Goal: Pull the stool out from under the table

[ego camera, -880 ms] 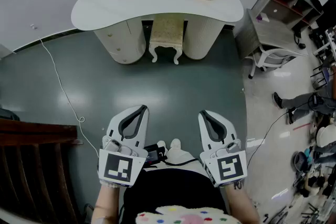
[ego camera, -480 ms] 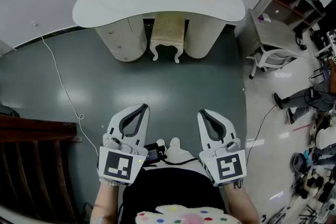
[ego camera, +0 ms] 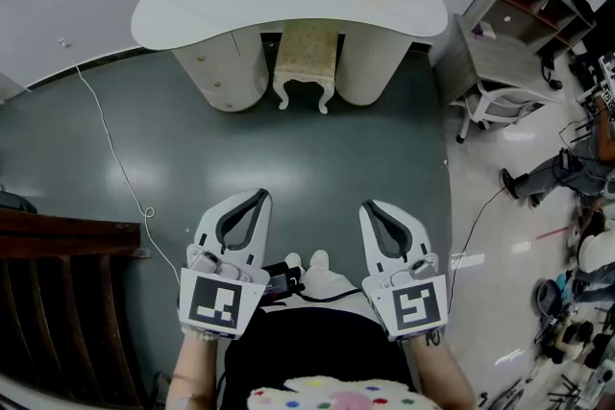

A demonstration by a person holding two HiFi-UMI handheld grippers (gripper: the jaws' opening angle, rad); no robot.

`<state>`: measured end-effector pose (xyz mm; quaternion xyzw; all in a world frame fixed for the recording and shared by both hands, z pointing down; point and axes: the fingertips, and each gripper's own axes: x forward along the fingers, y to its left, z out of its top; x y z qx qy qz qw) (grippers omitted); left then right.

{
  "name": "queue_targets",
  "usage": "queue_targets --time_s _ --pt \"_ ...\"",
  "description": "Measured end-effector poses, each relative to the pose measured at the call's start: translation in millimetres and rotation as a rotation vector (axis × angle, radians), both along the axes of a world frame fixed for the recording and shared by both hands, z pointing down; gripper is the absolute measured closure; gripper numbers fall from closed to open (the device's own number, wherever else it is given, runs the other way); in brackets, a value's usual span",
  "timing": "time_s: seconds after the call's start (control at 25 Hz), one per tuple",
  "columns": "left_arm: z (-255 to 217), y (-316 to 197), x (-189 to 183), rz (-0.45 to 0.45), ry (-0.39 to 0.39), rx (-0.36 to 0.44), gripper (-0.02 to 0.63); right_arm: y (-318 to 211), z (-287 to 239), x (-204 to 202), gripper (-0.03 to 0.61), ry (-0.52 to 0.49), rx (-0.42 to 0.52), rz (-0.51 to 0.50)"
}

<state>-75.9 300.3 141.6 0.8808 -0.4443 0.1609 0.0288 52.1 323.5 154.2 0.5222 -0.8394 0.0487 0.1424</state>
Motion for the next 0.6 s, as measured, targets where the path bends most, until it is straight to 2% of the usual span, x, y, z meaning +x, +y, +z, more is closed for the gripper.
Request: queue_targets --time_s 0.6 --pt "-4 7 6 -0.062 0.014 0.004 0.598 1 0 11 0.540 -0.034 0.009 -0.024"
